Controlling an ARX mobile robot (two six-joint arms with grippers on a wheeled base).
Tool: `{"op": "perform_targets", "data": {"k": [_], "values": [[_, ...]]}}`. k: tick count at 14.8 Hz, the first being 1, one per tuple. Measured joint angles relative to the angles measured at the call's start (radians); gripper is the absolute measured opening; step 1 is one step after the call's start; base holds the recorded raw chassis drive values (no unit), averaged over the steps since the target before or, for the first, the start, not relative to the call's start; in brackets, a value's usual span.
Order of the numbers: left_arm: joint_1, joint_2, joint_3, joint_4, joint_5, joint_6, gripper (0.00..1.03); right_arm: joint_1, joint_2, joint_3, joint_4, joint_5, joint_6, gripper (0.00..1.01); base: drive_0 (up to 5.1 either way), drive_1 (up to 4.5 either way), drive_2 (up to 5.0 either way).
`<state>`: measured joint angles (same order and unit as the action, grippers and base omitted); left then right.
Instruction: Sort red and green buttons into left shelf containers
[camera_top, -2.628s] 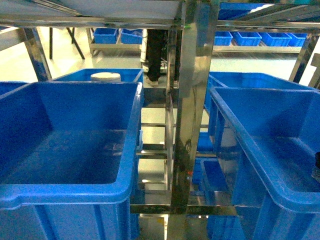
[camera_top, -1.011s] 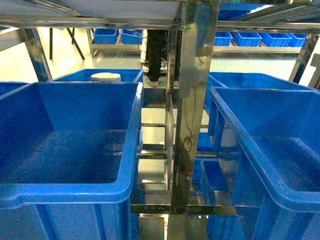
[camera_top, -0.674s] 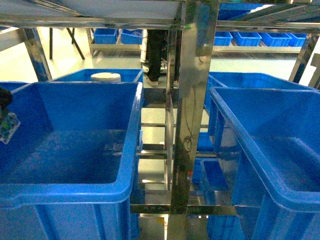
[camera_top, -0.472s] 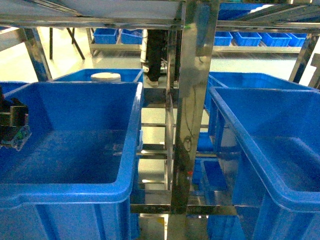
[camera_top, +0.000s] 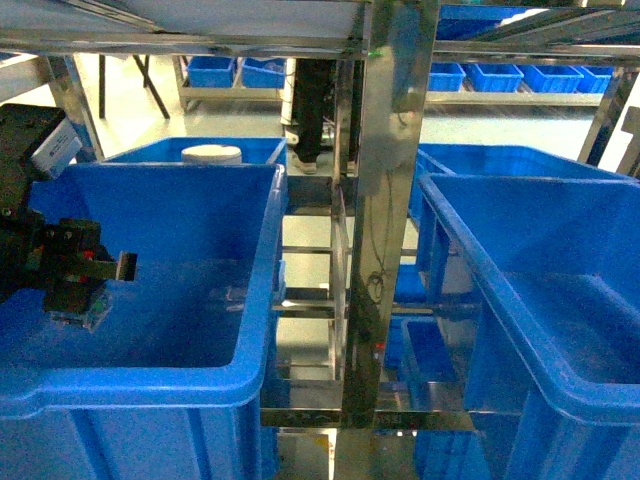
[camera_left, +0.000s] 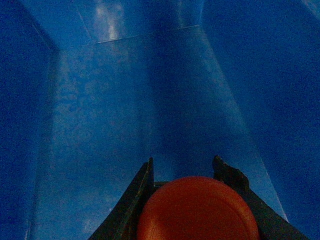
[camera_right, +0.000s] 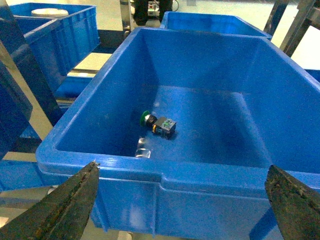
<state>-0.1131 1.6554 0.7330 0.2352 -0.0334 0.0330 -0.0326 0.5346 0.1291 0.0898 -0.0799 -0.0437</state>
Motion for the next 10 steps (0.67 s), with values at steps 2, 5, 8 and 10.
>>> {"op": "perform_targets", "data": {"k": [2, 5, 8, 10], "values": [[0.0, 0.006, 0.018, 0.006, 0.004, -0.011, 0.42, 0.0, 0.0, 0.0, 0.0, 0.0, 0.0, 0.98, 0.0, 0.0, 0.0], [-0.001, -0.016, 0.013, 0.015, 0.019, -0.053, 0.82, 0.0, 0.0, 0.0, 0.0, 0.0, 0.0, 0.98, 0.0, 0.0, 0.0], [0.008, -0.114, -0.064, 0.019, 0.045, -0.082, 0.98, 0.0, 0.0, 0.0, 0.0, 0.0, 0.0, 0.98, 0.0, 0.0, 0.0], [0.015, -0.187, -0.124, -0.004, 0.073, -0.108, 0.98, 0.0, 0.0, 0.0, 0.0, 0.0, 0.0, 0.98, 0.0, 0.0, 0.0]]}}
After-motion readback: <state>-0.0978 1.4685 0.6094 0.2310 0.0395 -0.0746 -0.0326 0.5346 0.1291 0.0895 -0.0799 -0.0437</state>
